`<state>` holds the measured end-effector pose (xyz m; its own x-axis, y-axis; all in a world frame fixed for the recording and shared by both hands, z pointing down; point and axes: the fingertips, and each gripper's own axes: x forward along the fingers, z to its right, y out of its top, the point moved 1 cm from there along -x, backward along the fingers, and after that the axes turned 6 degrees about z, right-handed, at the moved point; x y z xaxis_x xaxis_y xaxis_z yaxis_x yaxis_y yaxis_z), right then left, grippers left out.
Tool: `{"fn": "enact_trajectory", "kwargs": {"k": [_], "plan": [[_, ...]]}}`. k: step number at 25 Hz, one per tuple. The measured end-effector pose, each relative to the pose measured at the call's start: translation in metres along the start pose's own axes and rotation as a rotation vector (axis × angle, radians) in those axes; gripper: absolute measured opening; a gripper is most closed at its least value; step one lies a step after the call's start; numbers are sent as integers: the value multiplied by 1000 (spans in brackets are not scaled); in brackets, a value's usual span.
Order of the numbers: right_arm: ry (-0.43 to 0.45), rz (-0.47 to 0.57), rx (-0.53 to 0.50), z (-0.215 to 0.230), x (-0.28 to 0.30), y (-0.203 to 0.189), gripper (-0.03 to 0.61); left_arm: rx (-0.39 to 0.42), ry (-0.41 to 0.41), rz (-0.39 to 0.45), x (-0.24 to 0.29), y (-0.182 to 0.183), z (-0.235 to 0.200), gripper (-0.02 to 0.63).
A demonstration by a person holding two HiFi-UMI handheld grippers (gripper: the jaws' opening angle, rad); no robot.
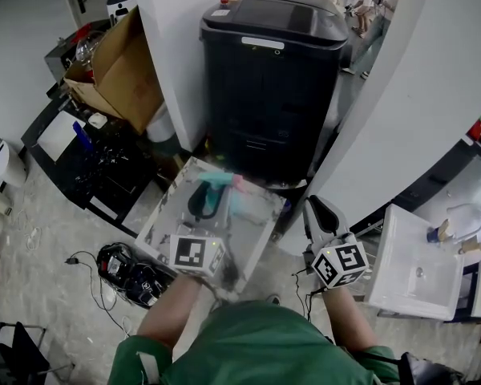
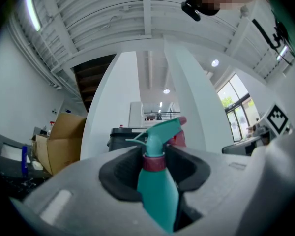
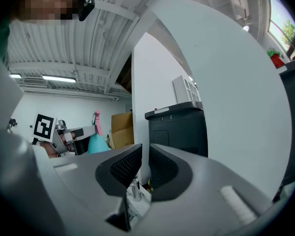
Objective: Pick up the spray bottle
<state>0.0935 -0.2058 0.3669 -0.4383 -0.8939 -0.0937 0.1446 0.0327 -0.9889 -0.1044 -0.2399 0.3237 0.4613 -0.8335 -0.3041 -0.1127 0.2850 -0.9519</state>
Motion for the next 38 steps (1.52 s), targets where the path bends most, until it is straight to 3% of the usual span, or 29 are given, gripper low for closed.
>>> {"fn": "enact_trajectory", "kwargs": {"k": [38], "plan": [[5,-24,14,10,-1,-9,44,-8,1,-9,6,-8,7,146]]}}
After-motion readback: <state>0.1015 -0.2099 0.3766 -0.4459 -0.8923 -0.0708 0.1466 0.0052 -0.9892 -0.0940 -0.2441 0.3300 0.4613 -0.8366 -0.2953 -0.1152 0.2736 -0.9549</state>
